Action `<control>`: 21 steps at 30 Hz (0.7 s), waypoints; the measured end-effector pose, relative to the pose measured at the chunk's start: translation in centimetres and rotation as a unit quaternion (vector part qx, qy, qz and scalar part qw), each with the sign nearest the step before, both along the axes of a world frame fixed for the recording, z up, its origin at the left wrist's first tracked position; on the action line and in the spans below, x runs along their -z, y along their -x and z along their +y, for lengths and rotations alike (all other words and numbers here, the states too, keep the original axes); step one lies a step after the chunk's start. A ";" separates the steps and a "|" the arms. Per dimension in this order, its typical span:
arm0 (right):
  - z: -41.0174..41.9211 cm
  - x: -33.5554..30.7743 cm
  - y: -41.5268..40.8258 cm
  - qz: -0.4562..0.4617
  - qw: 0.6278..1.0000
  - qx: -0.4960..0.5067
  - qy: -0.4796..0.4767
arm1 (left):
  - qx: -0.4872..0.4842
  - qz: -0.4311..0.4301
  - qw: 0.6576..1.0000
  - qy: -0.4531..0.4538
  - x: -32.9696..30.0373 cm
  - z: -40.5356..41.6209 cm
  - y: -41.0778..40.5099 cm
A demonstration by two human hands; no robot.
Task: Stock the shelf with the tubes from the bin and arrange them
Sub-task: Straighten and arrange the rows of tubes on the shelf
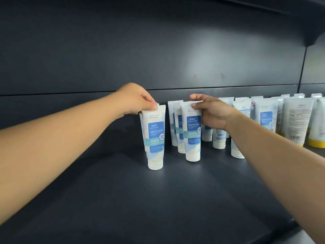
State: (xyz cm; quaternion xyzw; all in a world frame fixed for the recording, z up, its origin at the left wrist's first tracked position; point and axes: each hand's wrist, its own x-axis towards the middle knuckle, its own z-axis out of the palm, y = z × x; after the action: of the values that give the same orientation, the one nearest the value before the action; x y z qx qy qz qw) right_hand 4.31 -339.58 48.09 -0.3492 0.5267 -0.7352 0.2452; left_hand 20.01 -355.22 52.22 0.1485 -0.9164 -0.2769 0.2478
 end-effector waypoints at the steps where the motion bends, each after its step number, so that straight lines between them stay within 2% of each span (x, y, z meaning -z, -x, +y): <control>1: 0.0 0.1 0.1 -0.003 1.000 -0.003 0.004 | 0.003 -0.002 1.000 -0.006 0.0 0.0 0.0; 7: -0.2 0.7 0.4 -0.012 1.000 -0.009 0.023 | 0.001 -0.024 1.000 -0.017 -0.3 0.0 -0.1; 14: 0.0 0.3 0.0 0.027 0.999 0.021 -0.003 | 0.004 -0.033 0.999 -0.002 -0.1 0.0 0.0; 21: 1.6 -0.8 -0.1 0.095 0.993 0.071 -0.014 | -0.008 -0.002 0.998 0.066 -0.6 0.1 -0.3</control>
State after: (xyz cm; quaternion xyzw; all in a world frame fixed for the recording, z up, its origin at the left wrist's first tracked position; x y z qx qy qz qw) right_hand 4.37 -337.99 48.86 -0.3755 0.5814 -0.7067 0.1468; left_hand 20.35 -355.09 52.86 0.1394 -0.9319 -0.2141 0.2576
